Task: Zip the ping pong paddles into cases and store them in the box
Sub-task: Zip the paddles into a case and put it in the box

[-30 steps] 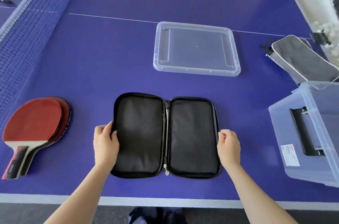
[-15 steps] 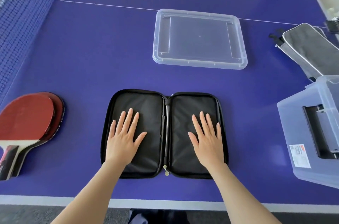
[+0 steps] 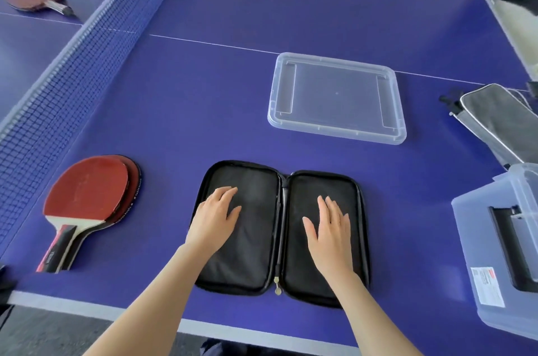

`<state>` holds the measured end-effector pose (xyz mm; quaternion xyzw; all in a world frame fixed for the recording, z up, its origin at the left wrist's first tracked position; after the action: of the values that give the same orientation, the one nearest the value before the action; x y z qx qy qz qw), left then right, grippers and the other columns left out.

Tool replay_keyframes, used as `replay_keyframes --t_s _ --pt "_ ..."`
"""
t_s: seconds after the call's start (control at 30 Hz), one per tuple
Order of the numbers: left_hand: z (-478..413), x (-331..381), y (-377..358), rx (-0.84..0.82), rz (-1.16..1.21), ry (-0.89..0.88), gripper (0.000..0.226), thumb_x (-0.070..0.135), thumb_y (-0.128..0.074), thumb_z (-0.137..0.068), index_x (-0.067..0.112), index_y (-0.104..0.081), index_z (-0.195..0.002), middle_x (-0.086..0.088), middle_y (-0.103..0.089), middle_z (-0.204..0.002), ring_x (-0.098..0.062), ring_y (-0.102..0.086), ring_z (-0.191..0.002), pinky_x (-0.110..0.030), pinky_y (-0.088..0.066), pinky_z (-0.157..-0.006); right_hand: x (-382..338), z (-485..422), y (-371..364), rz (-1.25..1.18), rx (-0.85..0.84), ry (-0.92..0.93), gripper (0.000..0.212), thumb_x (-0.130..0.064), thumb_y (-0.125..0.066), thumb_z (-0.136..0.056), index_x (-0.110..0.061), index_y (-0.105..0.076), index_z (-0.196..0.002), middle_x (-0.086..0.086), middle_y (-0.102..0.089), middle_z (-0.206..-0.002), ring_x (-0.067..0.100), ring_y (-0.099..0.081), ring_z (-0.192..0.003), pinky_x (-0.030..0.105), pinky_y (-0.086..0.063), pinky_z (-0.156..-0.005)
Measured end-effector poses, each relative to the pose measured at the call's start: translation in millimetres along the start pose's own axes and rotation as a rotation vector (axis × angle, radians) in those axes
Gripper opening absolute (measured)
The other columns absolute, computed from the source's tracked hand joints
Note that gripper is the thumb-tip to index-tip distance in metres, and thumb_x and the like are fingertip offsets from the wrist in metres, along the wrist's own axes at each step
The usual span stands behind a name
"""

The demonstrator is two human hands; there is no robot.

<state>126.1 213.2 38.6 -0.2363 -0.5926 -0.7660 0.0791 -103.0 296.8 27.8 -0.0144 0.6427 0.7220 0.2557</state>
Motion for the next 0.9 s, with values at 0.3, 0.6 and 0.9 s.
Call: replay_keyframes --t_s 0.3,0.6,0.9 --pt "19.5 -105.1 114.5 0.379 0.165 0.213 0.035 0.011 -0.059 -0.092 0.005 -0.059 -0.127 -0.01 -0.057 -0.127 -0.032 -0.052 -0.119 -0.039 -0.038 -0.1 -129.6 -4.7 -7.8 -0.507 -0.118 0.036 0.042 -0.029 -0.049 -0.098 -0.016 -0.044 -0.137 -0.003 -0.049 -0.13 0.008 -0.044 -0.12 0.024 -0.035 -0.103" --pt "29.9 -265.4 166.1 0.314 0.306 0.669 0.061 0.036 -0.053 -0.095 0.007 -0.034 -0.146 -0.019 -0.039 -0.142 -0.037 -0.035 -0.132 -0.053 -0.035 -0.106 -265.2 -5.4 -66.8 -0.707 -0.262 -0.137 0.038 -0.03 -0.052 -0.096 -0.014 -0.05 -0.13 0.0 -0.055 -0.116 0.01 -0.055 -0.095 0.022 -0.045 -0.082" --pt "17.4 -313.6 146.2 0.117 0.573 0.77 0.056 0.032 -0.058 -0.094 0.005 -0.043 -0.14 -0.015 -0.046 -0.137 -0.03 -0.049 -0.122 -0.037 -0.038 -0.099 -341.3 -0.7 -131.4 -0.79 -0.391 -0.35 0.047 -0.037 -0.057 -0.093 -0.015 -0.044 -0.133 0.002 -0.052 -0.124 0.02 -0.058 -0.107 0.034 -0.051 -0.091"
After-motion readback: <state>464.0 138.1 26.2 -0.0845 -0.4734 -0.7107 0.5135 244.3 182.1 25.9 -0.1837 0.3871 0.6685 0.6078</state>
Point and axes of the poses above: each hand's wrist, its own z-axis away from the middle knuckle, its own y-axis out of the back of the hand, x = y × z, the point moved 4 cm from there along -z, towards the middle knuckle
